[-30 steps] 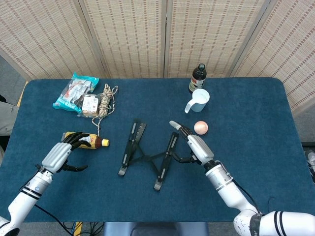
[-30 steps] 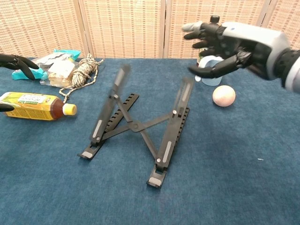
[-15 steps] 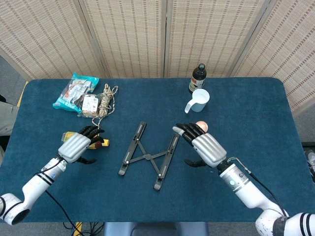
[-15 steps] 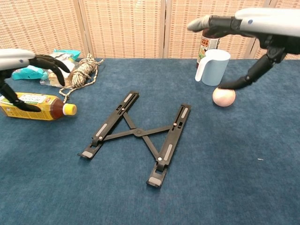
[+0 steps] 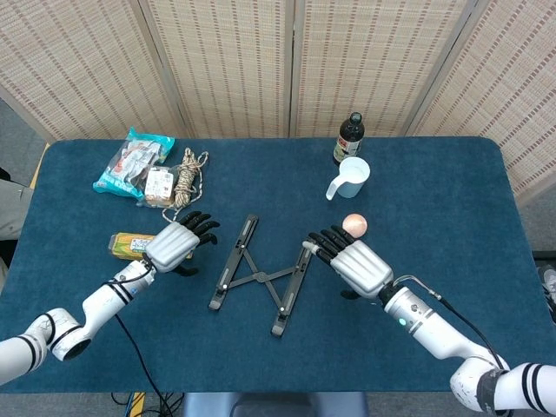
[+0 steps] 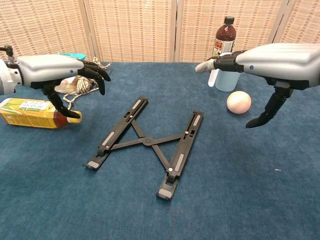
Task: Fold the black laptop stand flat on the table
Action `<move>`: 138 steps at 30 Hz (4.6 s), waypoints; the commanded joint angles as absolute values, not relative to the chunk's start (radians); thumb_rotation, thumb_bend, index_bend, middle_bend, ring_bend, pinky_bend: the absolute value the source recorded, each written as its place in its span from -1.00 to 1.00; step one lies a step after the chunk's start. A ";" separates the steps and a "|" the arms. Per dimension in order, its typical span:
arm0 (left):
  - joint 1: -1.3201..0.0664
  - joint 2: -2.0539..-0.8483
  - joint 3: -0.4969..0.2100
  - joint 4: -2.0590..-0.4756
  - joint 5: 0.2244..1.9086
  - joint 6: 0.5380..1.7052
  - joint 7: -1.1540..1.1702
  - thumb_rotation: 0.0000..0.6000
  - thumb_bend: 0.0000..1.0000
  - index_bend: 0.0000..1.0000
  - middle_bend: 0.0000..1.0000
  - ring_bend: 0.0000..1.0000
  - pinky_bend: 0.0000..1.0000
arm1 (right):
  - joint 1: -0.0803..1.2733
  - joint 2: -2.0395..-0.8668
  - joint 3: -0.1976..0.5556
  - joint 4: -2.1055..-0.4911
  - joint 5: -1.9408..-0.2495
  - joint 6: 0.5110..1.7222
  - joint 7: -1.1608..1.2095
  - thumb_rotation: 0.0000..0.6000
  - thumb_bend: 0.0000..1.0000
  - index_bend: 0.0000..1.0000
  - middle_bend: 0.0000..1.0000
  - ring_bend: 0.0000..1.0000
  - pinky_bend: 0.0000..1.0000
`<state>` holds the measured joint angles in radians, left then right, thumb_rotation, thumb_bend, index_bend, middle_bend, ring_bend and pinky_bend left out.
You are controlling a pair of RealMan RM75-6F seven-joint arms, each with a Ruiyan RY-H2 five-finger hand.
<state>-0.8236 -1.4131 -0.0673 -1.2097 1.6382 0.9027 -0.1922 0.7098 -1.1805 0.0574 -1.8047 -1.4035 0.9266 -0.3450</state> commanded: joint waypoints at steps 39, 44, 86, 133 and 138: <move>-1.006 -1.805 -0.008 -0.558 1.613 0.815 -0.441 1.00 -0.73 -0.62 -0.79 -0.89 -0.92 | 0.764 -1.552 0.035 -1.308 -1.586 0.977 -0.450 1.00 -1.00 -1.00 -0.96 -1.00 -1.00; -1.001 -1.800 -0.003 -0.559 1.605 0.817 -0.443 1.00 -0.73 -0.62 -0.79 -0.89 -0.92 | 0.783 -1.633 0.032 -1.187 -1.623 0.995 -0.414 1.00 -1.00 -1.00 -0.97 -1.00 -1.00; -1.026 -1.894 0.032 -0.447 1.599 0.793 -0.583 1.00 -0.73 -0.62 -0.79 -0.90 -0.92 | 0.819 -1.829 -0.045 -0.936 -1.792 1.122 -0.270 1.00 -1.00 -1.00 -1.00 -1.00 -1.00; -1.031 -1.850 0.037 -0.563 1.590 0.773 -0.611 1.00 -0.73 -0.61 -0.79 -0.89 -0.85 | 0.861 -2.022 -0.005 -0.634 -1.807 1.287 -0.217 1.00 -1.00 -1.00 -1.00 -1.00 -1.00; -1.031 -1.846 0.038 -0.580 1.593 0.778 -0.609 1.00 -0.73 -0.61 -0.79 -0.89 -0.85 | 0.873 -2.036 0.000 -0.622 -1.802 1.290 -0.217 1.00 -1.00 -1.00 -1.00 -1.00 -1.00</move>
<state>-1.0312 -1.8466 0.0381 -0.5787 1.5924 0.7775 -0.6091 0.8719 -2.0350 -0.0006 -0.6230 -1.8027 1.2898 -0.2167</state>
